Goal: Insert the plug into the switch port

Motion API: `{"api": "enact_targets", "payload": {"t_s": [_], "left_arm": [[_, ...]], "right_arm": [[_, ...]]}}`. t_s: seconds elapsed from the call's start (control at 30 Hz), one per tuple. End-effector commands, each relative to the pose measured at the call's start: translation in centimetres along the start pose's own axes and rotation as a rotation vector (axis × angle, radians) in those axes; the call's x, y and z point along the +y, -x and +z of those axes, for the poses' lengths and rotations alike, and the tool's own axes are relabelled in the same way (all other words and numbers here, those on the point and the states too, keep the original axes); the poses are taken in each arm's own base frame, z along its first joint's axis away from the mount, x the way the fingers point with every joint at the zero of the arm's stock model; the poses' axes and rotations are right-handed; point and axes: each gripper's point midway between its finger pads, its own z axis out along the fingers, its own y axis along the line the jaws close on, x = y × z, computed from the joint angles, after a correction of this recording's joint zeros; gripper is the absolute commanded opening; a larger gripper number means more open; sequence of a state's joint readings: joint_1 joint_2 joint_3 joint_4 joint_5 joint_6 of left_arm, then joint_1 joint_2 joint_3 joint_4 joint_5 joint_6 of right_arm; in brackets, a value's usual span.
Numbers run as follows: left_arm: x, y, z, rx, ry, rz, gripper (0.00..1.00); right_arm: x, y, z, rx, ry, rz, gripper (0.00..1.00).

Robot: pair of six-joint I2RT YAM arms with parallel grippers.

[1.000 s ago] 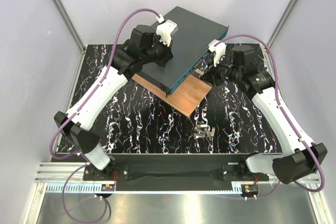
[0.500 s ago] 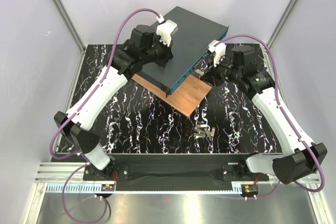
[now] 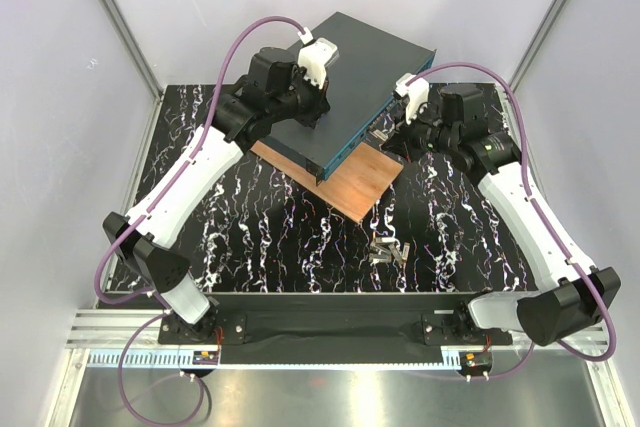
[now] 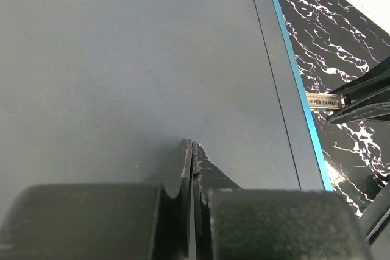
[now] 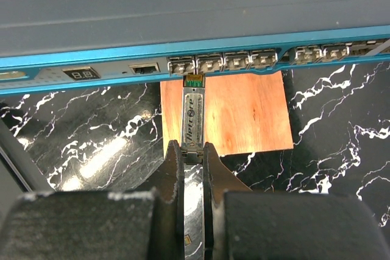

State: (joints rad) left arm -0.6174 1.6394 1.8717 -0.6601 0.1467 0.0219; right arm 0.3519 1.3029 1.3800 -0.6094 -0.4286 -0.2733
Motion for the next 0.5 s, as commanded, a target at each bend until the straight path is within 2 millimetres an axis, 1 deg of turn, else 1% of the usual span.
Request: {"api": "enact_targets", "payload": {"t_s": [0.0, 0.1, 0.27, 0.47], "left_arm": [[-0.13, 1.99, -0.39, -0.060, -0.014, 0.015, 0.00], [-0.14, 2.11, -0.38, -0.063, -0.014, 0.014, 0.00], [-0.17, 2.11, -0.38, -0.063, -0.016, 0.012, 0.00], [-0.20, 2.14, -0.37, -0.064, -0.015, 0.016, 0.00]], "right_arm": [[0.12, 3.58, -0.52, -0.094, 0.001, -0.047, 0.00], [0.34, 3.68, -0.50, -0.093, 0.015, -0.045, 0.00], [0.35, 3.17, -0.07, -0.082, 0.022, -0.046, 0.00], [0.93, 3.78, -0.35, -0.094, 0.042, -0.051, 0.00]]}}
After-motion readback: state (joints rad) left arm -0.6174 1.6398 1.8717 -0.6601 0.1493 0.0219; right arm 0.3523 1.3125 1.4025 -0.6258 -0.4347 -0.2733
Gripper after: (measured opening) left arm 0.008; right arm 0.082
